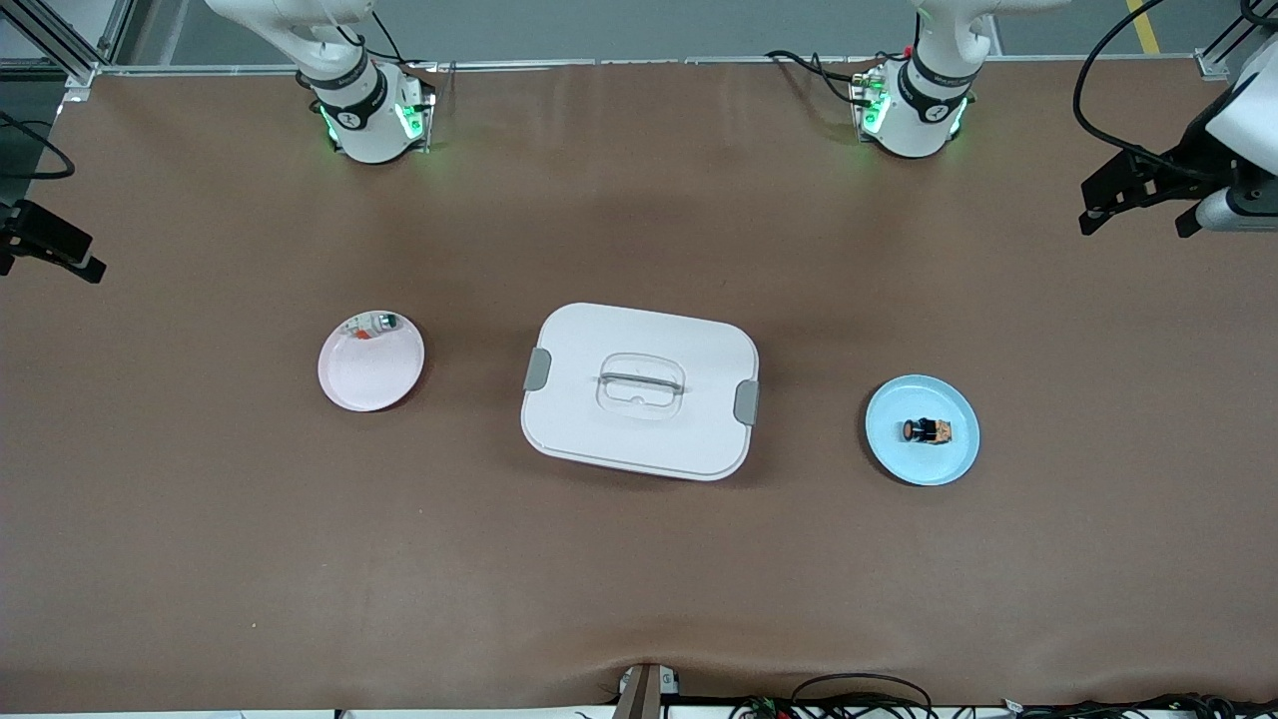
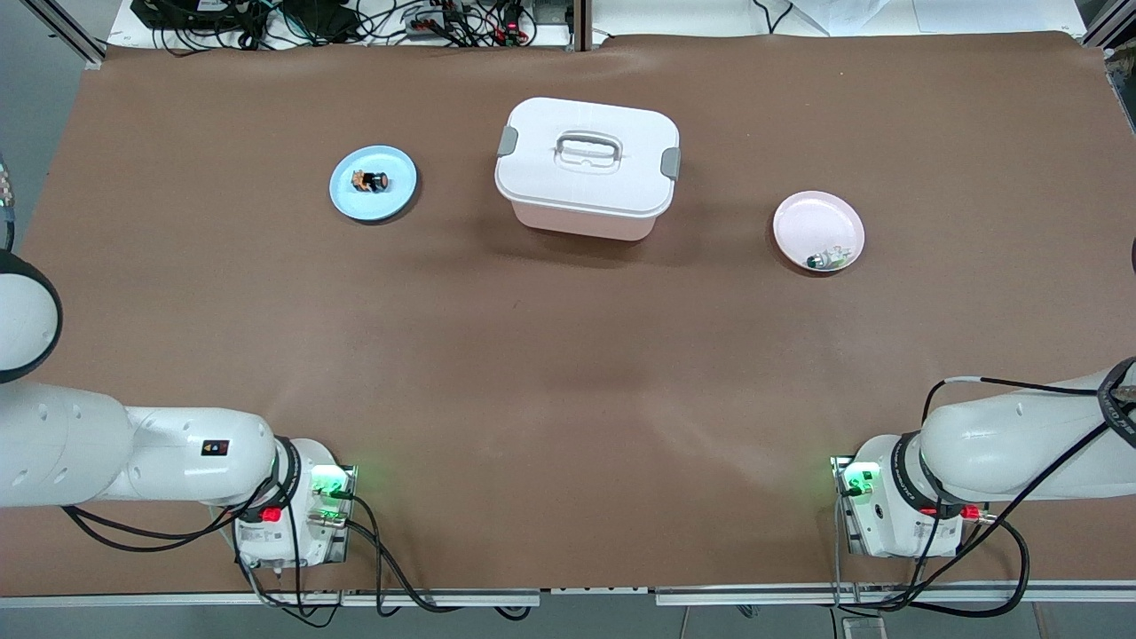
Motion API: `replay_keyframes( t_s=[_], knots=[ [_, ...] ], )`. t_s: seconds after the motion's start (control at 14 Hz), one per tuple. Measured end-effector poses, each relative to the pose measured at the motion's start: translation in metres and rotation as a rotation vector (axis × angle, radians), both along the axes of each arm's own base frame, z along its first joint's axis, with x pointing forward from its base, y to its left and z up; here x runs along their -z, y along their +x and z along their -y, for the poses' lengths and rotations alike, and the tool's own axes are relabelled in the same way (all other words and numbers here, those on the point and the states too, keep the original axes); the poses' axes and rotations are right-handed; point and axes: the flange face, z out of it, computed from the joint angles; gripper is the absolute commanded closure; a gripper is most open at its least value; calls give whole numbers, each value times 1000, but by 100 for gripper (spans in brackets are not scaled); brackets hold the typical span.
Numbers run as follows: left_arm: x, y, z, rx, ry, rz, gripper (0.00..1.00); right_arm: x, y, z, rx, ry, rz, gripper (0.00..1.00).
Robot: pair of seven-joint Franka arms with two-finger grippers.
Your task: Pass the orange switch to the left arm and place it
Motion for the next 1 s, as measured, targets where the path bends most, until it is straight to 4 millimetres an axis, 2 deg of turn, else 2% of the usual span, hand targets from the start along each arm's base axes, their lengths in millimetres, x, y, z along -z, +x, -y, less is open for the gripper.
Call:
replay_keyframes(
  t_s=[0.57,1.0],
  knots=[
    [1,-2,2,4,2,-19,0,0,0,0,0,0,0,0],
    [-8,-5,1,3,2,-20,0,0,0,0,0,0,4,0]
  ],
)
